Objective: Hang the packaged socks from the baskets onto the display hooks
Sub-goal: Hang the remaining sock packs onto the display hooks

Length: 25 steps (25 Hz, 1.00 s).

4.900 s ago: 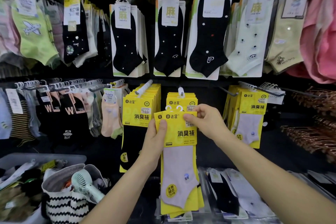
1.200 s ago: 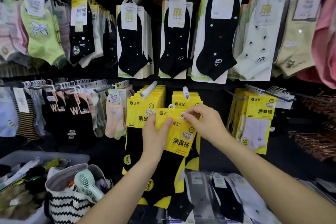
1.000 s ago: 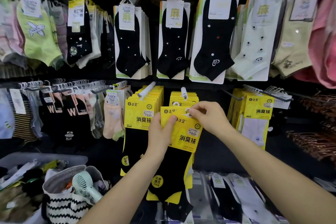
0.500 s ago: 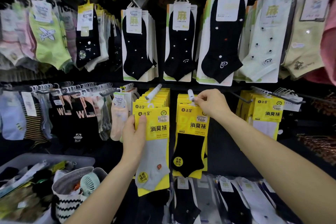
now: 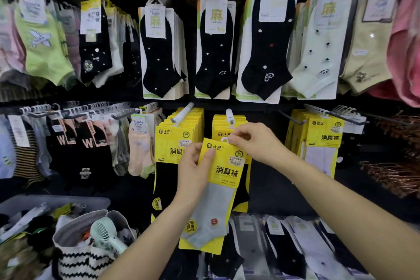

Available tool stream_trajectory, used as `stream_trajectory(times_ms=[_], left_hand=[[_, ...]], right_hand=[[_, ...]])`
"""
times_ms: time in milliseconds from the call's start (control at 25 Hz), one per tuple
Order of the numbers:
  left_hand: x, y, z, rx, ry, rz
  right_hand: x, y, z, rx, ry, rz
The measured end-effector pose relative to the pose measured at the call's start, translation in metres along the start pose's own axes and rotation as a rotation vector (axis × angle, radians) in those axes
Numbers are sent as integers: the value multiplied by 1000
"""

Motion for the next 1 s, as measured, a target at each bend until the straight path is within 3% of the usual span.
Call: stream_trajectory(times_ms=[400, 640, 840, 1000], left_hand=[[-21, -29, 7, 32, 126, -64], [-29, -31, 18, -90, 167, -43], [-35, -37, 27, -170, 233, 42], [-31, -51, 24, -192, 173, 138]], right_hand=[[-37, 25, -13, 148, -86, -173], [-48, 10, -18, 214, -138, -115], [-26, 9, -38, 169, -208, -296], [-3, -36, -71, 81, -370, -80]])
Point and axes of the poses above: each hand's wrist, its own x-axis away from the middle knuckle, its own y-axis out of the back of the hand, z = x × y, the point moved 6 cm from there along -x, towards the middle knuckle, and after that the axes turned 2 degrees about -y, right-handed, at the moved point
